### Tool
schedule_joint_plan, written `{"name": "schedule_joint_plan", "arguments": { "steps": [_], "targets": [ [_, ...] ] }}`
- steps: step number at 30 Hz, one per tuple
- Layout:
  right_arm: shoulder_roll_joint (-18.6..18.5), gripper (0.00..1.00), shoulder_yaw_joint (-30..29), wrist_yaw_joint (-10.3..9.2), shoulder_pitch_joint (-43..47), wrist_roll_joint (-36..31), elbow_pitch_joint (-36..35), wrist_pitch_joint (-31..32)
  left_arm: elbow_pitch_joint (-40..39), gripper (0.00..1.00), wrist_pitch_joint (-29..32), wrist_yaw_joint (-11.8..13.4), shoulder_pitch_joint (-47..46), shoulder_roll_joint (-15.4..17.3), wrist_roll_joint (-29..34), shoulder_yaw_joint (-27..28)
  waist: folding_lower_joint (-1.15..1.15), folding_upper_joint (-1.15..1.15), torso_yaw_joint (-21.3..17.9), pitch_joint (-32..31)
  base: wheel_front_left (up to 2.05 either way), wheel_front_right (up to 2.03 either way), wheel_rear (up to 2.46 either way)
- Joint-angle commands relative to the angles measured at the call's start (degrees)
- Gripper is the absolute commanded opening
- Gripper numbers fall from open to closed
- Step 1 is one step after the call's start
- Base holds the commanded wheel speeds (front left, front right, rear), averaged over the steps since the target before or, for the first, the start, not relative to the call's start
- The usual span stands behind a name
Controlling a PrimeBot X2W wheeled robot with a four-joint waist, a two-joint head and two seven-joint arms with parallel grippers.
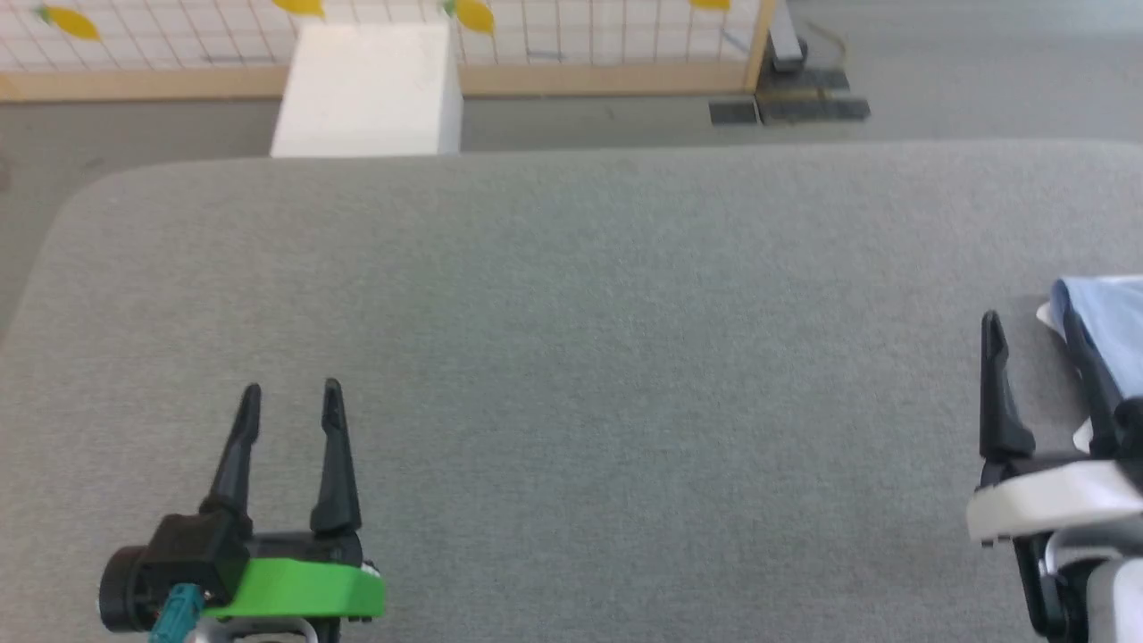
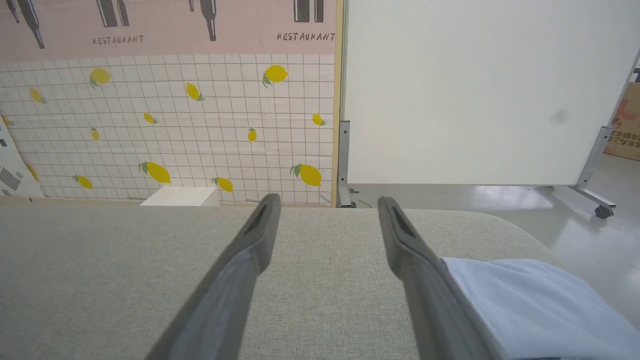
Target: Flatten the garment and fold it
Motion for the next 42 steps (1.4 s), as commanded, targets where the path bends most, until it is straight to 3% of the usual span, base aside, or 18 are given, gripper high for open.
{"name": "schedule_joint_plan", "arguments": {
  "steps": [1, 6, 12, 28, 29, 42],
  "targets": [
    [0.43, 1.00, -0.12, -0.10, 1.42, -1.64, -0.43, -1.01, 0.30, 1.00, -0.25, -0.43, 0.80, -0.33, 0.52, -0.09, 0.01, 0.00, 2.02, -2.83, 0.00, 0.00, 0.00],
    [1.05, 1.00, -0.22, -0.10, 3.65, -5.81, 0.68, -3.79, 1.34, 1.00, -0.25, -1.69, 1.28, -0.96, 1.34, -0.56, 0.01, 0.00, 2.30, -4.65, 0.00, 0.00, 0.00],
    [1.12, 1.00, -0.05, -0.10, 5.54, -5.46, 3.88, -5.78, 2.98, 1.00, -0.25, -4.30, 1.13, -2.03, 2.36, -1.93, 0.01, 0.00, 2.20, -6.94, 0.00, 0.00, 0.00],
    [1.13, 1.00, 3.79, -0.10, 6.60, -3.40, 8.20, -7.24, 6.65, 1.00, -0.26, -5.85, 3.08, -3.85, 2.58, -1.46, 0.01, 0.00, 0.18, -8.60, 0.00, 0.00, 0.00],
    [1.05, 0.00, 3.68, 0.00, 6.51, -3.74, 8.06, -6.80, 6.58, 0.00, -0.04, -5.60, 2.48, -3.65, 2.83, -1.54, 0.01, 0.00, 0.18, -8.64, 0.00, 0.00, 0.00],
    [1.04, 0.00, 4.11, -0.01, 6.37, -3.80, 7.56, -5.82, 6.71, 0.00, 1.03, -5.47, 2.01, -3.71, 3.47, -1.20, 0.01, 0.00, 0.27, -8.45, 0.00, 0.00, 0.00]
  ]
}}
